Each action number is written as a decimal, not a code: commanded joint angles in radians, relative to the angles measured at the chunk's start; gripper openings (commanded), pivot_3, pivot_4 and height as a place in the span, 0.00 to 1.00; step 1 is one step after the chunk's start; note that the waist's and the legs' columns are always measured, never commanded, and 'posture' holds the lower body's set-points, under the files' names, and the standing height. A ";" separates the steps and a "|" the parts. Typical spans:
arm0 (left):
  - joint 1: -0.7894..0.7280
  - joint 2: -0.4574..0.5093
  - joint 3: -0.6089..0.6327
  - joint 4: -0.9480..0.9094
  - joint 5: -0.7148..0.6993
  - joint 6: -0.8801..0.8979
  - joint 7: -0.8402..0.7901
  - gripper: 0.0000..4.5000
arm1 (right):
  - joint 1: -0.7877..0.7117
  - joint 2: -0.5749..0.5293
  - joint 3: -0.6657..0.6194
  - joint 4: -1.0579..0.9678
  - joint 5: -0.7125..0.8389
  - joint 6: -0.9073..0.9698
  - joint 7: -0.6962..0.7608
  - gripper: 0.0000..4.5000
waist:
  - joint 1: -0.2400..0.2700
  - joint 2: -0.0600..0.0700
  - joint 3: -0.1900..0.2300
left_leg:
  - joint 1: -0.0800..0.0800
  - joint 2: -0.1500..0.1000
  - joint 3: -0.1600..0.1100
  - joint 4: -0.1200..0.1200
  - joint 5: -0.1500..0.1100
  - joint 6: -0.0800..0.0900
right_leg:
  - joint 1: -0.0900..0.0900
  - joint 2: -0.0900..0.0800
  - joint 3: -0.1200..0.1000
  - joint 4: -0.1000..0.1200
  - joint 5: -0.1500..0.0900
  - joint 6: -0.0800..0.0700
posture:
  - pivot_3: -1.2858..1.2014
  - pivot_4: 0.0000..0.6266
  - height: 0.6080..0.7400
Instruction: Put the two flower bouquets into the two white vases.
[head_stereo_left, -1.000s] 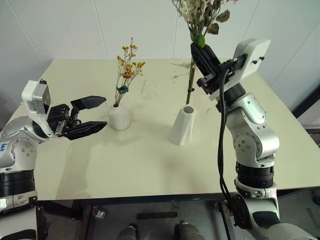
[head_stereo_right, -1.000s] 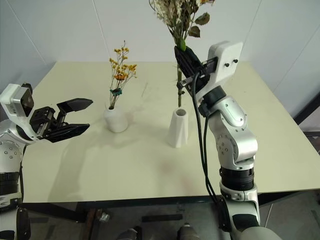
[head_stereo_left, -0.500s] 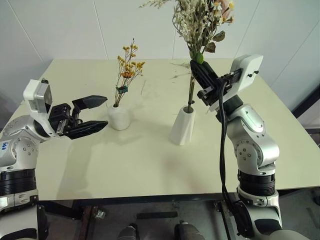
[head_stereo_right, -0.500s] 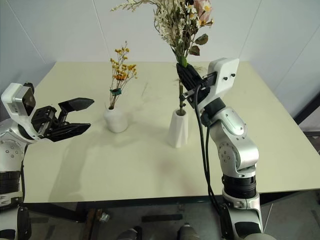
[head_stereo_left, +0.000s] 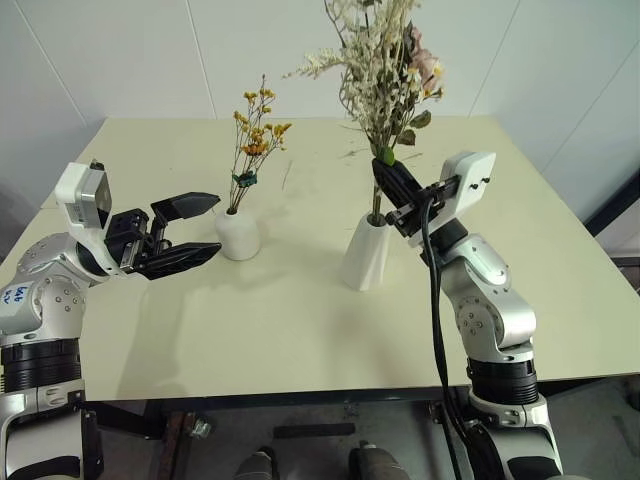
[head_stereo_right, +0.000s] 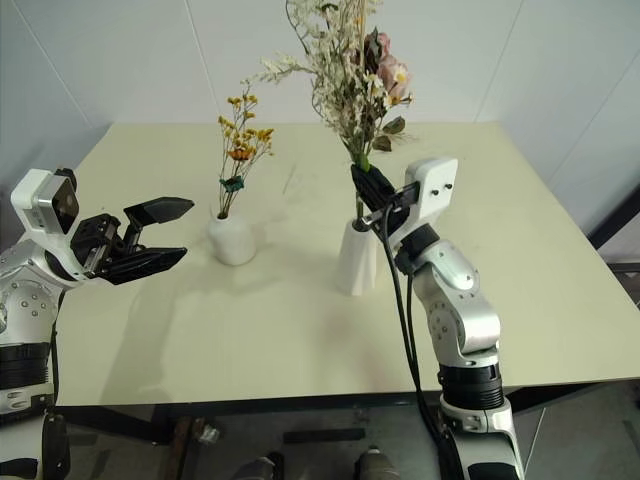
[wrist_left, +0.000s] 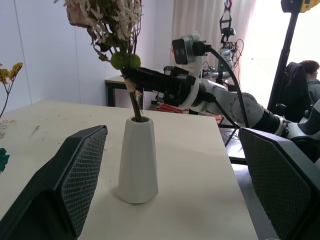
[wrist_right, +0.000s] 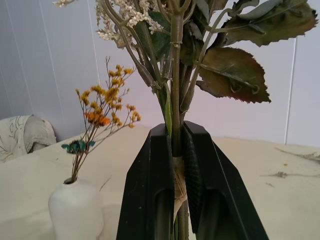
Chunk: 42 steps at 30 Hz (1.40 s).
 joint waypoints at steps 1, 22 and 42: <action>-0.011 -0.003 0.004 -0.021 -0.003 -0.015 0.002 1.00 | 0.017 0.004 0.004 -0.040 0.000 -0.031 0.011 0.08 | 0.001 0.000 0.000 | 0.000 0.000 0.000 0.000 0.000 0.000 | 0.000 0.000 0.000 0.000 0.000 0.000 | 0.52 0.24 1.00; -0.051 -0.036 -0.025 0.024 0.016 -0.048 -0.008 1.00 | 0.063 -0.130 0.001 -0.062 0.001 -0.007 0.100 0.99 | 0.002 0.000 0.000 | 0.000 0.000 0.000 0.000 0.000 -0.001 | 0.000 0.001 0.001 -0.001 0.000 0.000 | 0.52 0.24 1.00; -0.078 -0.042 -0.032 0.059 0.036 -0.072 -0.017 1.00 | -0.037 -0.127 -0.012 -0.029 -0.019 0.127 0.065 0.17 | 0.002 0.000 0.000 | 0.001 0.001 0.001 0.000 -0.001 -0.001 | 0.000 0.001 0.002 -0.001 0.000 0.000 | 0.52 0.24 1.00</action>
